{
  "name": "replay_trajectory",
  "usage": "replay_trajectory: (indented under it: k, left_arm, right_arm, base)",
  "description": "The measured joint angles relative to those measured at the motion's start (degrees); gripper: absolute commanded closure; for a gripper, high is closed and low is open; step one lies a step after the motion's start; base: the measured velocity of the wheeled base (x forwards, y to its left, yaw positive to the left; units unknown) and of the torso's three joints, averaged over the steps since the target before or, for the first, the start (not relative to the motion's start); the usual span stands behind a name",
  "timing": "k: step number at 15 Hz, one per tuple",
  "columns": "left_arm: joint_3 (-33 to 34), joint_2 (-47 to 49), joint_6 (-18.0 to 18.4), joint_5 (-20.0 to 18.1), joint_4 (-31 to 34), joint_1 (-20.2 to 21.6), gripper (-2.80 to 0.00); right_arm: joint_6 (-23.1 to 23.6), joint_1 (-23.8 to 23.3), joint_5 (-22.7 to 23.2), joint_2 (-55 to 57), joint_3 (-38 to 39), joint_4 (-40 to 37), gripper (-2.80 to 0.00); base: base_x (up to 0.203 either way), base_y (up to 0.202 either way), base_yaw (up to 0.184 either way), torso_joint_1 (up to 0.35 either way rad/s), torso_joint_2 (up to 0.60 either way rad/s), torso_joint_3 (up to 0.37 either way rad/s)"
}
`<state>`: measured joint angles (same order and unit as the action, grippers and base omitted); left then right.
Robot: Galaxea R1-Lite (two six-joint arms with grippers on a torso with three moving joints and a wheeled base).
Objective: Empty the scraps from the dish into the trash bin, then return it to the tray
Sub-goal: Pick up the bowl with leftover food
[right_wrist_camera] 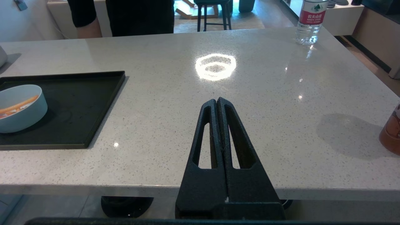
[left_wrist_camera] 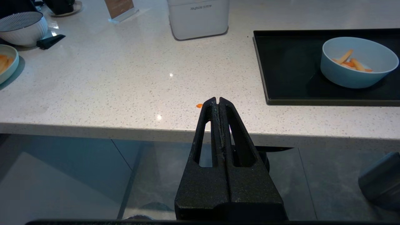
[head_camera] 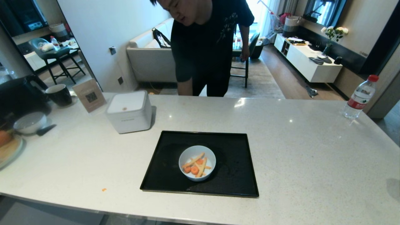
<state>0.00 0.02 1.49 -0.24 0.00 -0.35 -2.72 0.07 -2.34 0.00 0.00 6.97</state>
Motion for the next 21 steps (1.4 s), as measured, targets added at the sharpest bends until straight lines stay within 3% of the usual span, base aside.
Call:
replay_trajectory:
  k: [21]
  left_arm:
    - [0.00,0.00,-0.01,0.00,0.00,0.00,0.00]
  right_arm:
    - [-0.06,-0.07,-0.02,0.00,0.00,-0.01,0.00]
  base:
    - [0.000,0.000,0.000,0.000,0.00,0.000]
